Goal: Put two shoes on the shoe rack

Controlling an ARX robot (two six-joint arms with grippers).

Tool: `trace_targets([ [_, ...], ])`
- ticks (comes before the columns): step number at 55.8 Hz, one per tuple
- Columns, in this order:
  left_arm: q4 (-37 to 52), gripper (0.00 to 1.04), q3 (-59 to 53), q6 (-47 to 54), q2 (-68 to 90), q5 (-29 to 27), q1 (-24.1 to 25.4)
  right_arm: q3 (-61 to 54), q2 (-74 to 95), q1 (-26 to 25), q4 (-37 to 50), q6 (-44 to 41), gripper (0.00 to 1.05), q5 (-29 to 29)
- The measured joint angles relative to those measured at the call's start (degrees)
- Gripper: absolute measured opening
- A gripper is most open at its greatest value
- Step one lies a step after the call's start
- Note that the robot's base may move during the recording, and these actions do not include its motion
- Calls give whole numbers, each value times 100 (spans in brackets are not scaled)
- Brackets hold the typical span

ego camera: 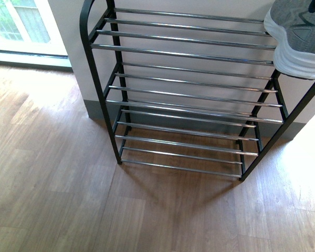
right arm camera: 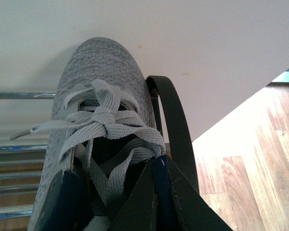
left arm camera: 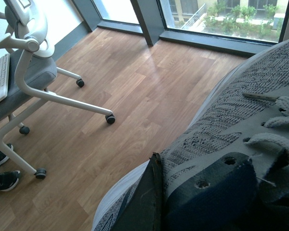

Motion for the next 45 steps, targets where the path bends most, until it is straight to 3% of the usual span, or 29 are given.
trace_targets([
  [25,0,1,0,0,0,0,0,2,-15,22,-114,-37,1,85],
  [42,0,1,0,0,0,0,0,-262,-656,22,-273,-7,47,-302],
  [45,0,1,0,0,0,0,2,-481,-1027,13,-339,-4,59,-442],
])
